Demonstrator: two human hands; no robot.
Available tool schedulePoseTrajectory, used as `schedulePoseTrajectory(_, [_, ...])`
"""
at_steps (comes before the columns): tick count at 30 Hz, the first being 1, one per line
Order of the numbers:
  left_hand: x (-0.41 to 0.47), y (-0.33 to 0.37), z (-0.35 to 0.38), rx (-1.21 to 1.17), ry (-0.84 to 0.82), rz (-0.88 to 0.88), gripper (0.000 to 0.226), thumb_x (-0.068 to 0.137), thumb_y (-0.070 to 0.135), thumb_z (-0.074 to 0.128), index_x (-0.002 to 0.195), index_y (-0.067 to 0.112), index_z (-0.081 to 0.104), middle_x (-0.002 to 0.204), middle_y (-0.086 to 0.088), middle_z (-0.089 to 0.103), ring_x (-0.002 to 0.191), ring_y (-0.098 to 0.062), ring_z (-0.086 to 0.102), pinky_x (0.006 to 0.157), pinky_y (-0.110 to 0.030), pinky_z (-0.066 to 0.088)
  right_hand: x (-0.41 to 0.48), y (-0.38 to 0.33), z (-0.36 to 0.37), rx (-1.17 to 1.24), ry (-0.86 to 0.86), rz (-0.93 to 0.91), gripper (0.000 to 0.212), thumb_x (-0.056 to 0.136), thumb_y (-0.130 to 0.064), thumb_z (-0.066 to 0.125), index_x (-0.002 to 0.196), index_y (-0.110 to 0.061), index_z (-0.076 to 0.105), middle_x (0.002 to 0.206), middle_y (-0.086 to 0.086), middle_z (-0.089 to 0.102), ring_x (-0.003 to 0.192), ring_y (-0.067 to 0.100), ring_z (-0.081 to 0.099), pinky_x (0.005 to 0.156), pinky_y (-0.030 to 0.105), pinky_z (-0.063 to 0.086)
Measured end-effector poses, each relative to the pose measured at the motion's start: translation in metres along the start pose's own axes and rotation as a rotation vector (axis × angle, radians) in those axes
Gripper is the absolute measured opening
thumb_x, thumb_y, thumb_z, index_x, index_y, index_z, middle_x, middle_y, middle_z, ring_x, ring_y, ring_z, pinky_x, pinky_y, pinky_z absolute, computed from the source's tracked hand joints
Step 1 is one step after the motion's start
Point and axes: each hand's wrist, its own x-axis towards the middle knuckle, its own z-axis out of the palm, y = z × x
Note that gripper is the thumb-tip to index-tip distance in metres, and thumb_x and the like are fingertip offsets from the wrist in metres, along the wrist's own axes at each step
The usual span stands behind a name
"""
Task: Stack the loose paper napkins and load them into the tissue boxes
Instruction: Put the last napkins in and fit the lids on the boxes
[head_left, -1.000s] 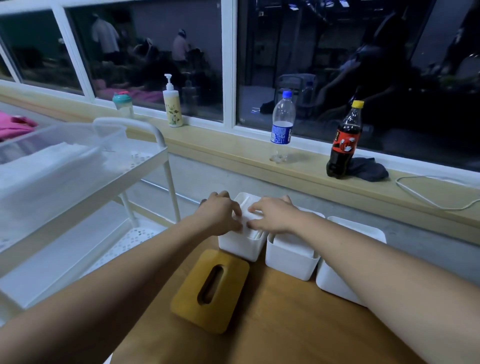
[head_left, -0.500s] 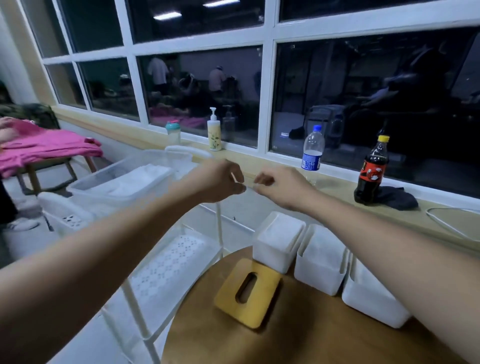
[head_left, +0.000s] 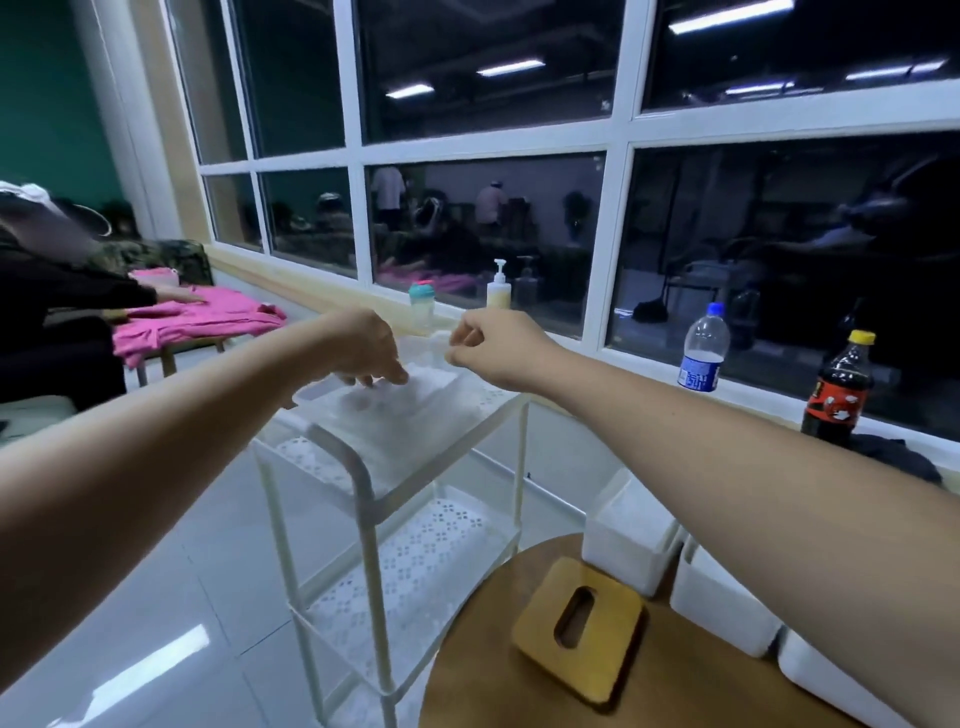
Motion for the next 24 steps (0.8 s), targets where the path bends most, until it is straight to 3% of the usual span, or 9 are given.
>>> schedulePoseTrajectory(4, [0.010, -0.017, 0.009, 0.069, -0.030, -0.069, 0.056, 0.082, 0.049, 0.090, 0.118, 0.008, 0.079, 0.100, -0.009, 0.081, 0.089, -0.027, 0.078, 0.066, -0.029, 0.054, 0.024, -0.019, 0.014, -0.152, -0.119, 0.006, 0.027, 0.095, -0.048, 0.073, 0.112, -0.027, 0.070, 0.120, -0.004, 0.072, 0.114, 0.022, 0.064, 0.099, 0.040, 0.055])
schedulePoseTrajectory(7, [0.014, -0.017, 0.011, 0.127, -0.039, -0.097, 0.062, 0.076, 0.055, 0.092, 0.118, 0.011, 0.080, 0.102, -0.007, 0.082, 0.096, -0.026, 0.078, 0.074, -0.031, 0.054, 0.031, -0.023, 0.019, -0.196, -0.178, 0.026, 0.040, 0.093, -0.051, 0.076, 0.122, -0.025, 0.069, 0.122, -0.005, 0.071, 0.113, 0.021, 0.064, 0.094, 0.036, 0.054])
schedulePoseTrajectory(10, [0.014, -0.014, 0.009, 0.114, -0.071, -0.120, 0.071, 0.078, 0.053, 0.092, 0.130, 0.008, 0.073, 0.111, -0.008, 0.080, 0.100, -0.026, 0.077, 0.089, -0.034, 0.058, 0.030, -0.022, 0.024, -0.221, -0.192, 0.043, 0.058, 0.089, -0.052, 0.080, 0.135, -0.020, 0.066, 0.126, -0.003, 0.070, 0.113, 0.023, 0.064, 0.096, 0.036, 0.055])
schedulePoseTrajectory(14, [0.017, -0.010, 0.012, 0.111, -0.099, -0.173, 0.062, 0.081, 0.057, 0.088, 0.111, 0.005, 0.072, 0.089, -0.005, 0.076, 0.078, -0.020, 0.072, 0.074, -0.029, 0.056, 0.030, -0.021, 0.030, -0.284, -0.287, 0.082, 0.072, 0.088, -0.057, 0.076, 0.143, -0.013, 0.061, 0.138, 0.005, 0.065, 0.122, 0.029, 0.062, 0.105, 0.044, 0.053])
schedulePoseTrajectory(17, [0.019, -0.006, 0.012, 0.105, -0.136, -0.173, 0.058, 0.084, 0.054, 0.087, 0.111, 0.005, 0.070, 0.092, -0.006, 0.073, 0.082, -0.022, 0.071, 0.081, -0.031, 0.059, 0.030, -0.019, 0.031, -0.288, -0.330, 0.106, 0.068, 0.087, -0.061, 0.073, 0.137, -0.017, 0.061, 0.133, 0.002, 0.064, 0.116, 0.026, 0.060, 0.100, 0.040, 0.053])
schedulePoseTrajectory(20, [0.014, -0.003, 0.008, 0.104, -0.130, -0.121, 0.068, 0.084, 0.051, 0.087, 0.134, 0.009, 0.069, 0.117, -0.010, 0.074, 0.104, -0.031, 0.072, 0.093, -0.036, 0.059, 0.031, -0.014, 0.031, -0.224, -0.307, 0.106, 0.065, 0.085, -0.058, 0.078, 0.133, -0.018, 0.062, 0.126, 0.000, 0.064, 0.115, 0.028, 0.061, 0.099, 0.040, 0.055])
schedulePoseTrajectory(22, [0.008, -0.002, 0.006, 0.095, -0.109, -0.086, 0.065, 0.086, 0.049, 0.087, 0.135, 0.011, 0.069, 0.122, -0.011, 0.073, 0.109, -0.033, 0.070, 0.088, -0.037, 0.057, 0.032, -0.009, 0.033, -0.162, -0.282, 0.106, 0.061, 0.081, -0.055, 0.082, 0.127, -0.020, 0.063, 0.121, -0.002, 0.065, 0.114, 0.026, 0.063, 0.099, 0.041, 0.056])
schedulePoseTrajectory(24, [0.005, -0.004, 0.005, 0.037, -0.069, -0.069, 0.054, 0.084, 0.044, 0.089, 0.126, 0.014, 0.072, 0.112, -0.008, 0.073, 0.099, -0.028, 0.068, 0.073, -0.033, 0.053, 0.032, -0.004, 0.034, -0.074, -0.260, 0.110, 0.061, 0.077, -0.053, 0.085, 0.125, -0.021, 0.064, 0.118, -0.003, 0.067, 0.111, 0.023, 0.064, 0.098, 0.043, 0.057])
